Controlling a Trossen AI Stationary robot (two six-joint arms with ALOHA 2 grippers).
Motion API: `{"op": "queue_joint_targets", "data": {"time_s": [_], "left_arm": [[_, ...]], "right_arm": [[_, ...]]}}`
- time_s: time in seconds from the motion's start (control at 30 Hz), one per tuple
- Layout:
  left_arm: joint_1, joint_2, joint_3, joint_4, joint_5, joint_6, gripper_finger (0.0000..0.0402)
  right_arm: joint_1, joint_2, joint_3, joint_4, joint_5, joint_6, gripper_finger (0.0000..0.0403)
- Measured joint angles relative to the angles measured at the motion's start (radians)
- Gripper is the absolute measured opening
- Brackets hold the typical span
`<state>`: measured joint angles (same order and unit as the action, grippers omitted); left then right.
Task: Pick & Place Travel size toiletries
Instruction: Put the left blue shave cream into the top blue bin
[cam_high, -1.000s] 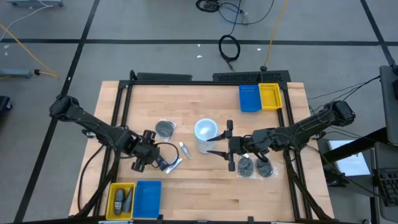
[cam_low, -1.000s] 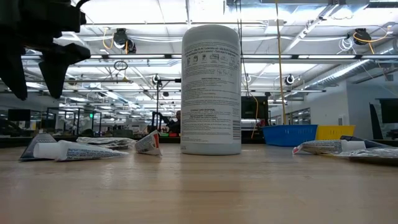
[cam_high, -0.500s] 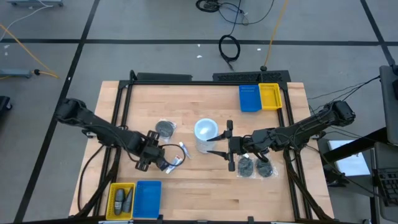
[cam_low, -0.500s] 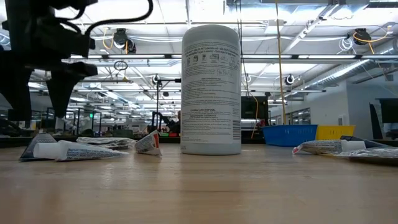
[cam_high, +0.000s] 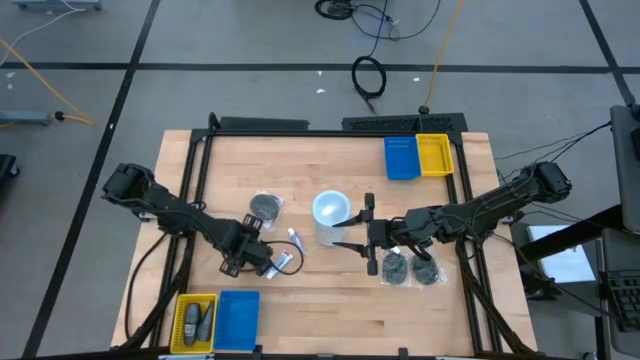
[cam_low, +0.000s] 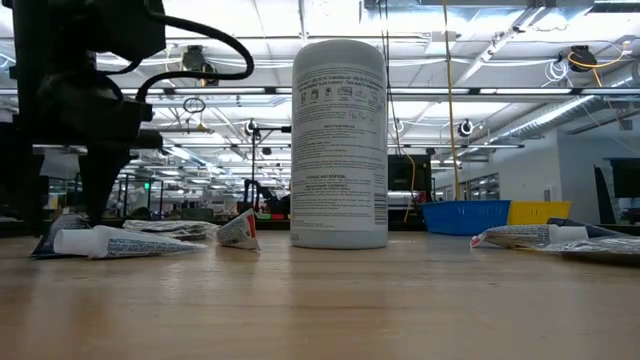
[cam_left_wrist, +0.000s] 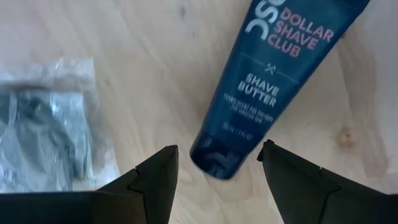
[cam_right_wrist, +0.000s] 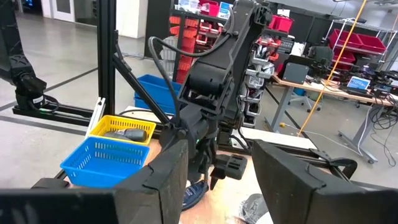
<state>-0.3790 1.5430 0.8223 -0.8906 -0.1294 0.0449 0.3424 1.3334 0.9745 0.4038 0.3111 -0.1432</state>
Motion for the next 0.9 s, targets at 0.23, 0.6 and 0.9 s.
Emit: {"op": "queue_joint_targets", "data": {"time_s": [0.23,0.6,0.9], "left_arm": [[0.0,0.042,0.0,0.046,0.0,0.087,0.0227],[0.0,0.063,0.002,0.056,0.006,0.081,0.0227],[0.0,0.064,0.002,0.055,0.025,0.079,0.0217]], "right_arm": [[0.0,0.0,0.0,-0.005,0.0,0.0,0.0171],[0.0,0.0,0.0,-0.006,0.0,0.0,0.0171],[0.0,0.0,0.0,-0.006,0.0,0.0,0.0171]]}}
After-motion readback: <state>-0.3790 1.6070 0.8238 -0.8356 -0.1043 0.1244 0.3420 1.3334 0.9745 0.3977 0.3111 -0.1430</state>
